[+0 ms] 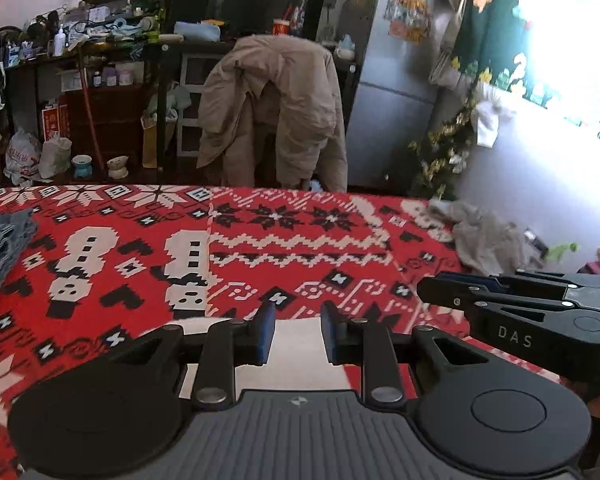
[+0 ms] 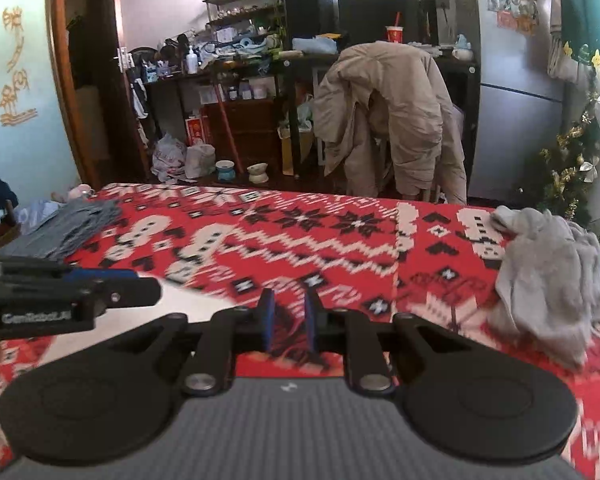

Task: Fold clothes

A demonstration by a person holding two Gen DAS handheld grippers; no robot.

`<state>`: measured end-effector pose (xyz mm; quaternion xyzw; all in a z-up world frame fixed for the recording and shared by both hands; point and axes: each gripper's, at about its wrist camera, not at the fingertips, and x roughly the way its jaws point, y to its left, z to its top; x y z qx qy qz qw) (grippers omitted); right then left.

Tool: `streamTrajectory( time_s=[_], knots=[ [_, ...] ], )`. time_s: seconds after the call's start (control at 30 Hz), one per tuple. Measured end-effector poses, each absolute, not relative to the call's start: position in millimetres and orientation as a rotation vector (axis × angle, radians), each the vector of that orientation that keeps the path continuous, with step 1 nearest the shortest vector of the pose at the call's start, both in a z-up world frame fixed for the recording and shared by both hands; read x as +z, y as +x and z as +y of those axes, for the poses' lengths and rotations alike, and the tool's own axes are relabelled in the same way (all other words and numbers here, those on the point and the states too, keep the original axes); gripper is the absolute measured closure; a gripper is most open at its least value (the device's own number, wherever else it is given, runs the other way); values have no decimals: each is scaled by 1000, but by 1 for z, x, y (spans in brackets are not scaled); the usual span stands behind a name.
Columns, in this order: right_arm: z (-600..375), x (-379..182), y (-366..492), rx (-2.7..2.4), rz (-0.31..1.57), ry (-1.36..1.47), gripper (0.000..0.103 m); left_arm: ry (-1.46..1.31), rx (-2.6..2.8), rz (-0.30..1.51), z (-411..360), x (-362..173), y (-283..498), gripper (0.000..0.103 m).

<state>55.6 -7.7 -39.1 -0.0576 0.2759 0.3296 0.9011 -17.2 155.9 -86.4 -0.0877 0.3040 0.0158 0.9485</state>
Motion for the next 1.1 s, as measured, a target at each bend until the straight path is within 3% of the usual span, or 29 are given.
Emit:
streamTrajectory(
  time_s=[0.4,1.1],
  knots=[
    [39,-84,54,728,600,-165,84,-292,47,667,165,-112,-9,82],
    [47,-103,48,748,646,-170,80,-344,29,676,173,-115,-7,79]
  ],
)
